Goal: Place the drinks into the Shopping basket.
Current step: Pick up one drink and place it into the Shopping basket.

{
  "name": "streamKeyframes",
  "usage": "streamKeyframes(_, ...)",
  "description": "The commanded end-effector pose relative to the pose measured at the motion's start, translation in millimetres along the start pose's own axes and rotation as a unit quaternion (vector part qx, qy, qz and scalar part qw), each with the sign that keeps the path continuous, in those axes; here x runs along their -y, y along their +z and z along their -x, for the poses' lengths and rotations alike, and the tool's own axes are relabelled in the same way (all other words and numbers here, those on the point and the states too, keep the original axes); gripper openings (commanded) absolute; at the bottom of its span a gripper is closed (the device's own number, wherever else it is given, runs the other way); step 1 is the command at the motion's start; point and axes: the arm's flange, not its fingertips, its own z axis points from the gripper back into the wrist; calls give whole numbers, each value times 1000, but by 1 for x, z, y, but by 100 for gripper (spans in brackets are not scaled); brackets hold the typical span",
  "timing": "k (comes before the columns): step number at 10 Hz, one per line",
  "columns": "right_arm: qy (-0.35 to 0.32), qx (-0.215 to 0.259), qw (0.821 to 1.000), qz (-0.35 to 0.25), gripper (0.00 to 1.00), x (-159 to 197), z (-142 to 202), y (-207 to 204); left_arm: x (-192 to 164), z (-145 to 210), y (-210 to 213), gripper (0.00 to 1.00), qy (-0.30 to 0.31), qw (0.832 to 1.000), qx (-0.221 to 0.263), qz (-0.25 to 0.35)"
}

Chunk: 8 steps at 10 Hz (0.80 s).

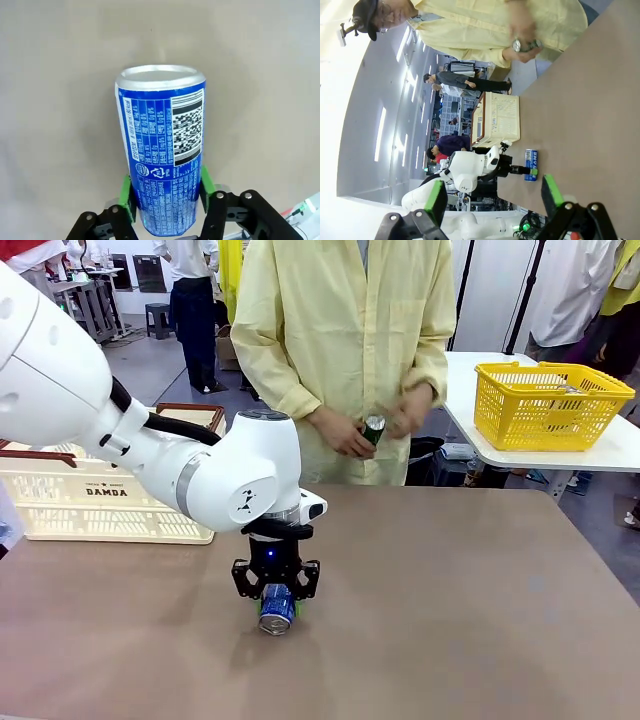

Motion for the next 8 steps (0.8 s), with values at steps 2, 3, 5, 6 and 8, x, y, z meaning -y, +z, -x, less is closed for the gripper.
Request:
streamKeyframes(2,9,6,1000,-12,100,-2,-2,-1,-5,-3,10,0,23,999,44,-13)
streamKeyframes(3,9,6,1000,-12,100,-2,-2,-1,-13,-4,20,0,34,998,55,-15)
streamKeyframes(5,9,6,1000,-12,100,-2,-2,-1,-45,11,77,0,0,998,60,9)
streamKeyframes(6,9,6,1000,-12,100,-2,-2,-1,-78,36,121,0,-27,998,56,0)
streamKeyframes(8,9,6,1000,-12,100,-2,-2,-1,-150,99,178,0,-234,972,-17,13)
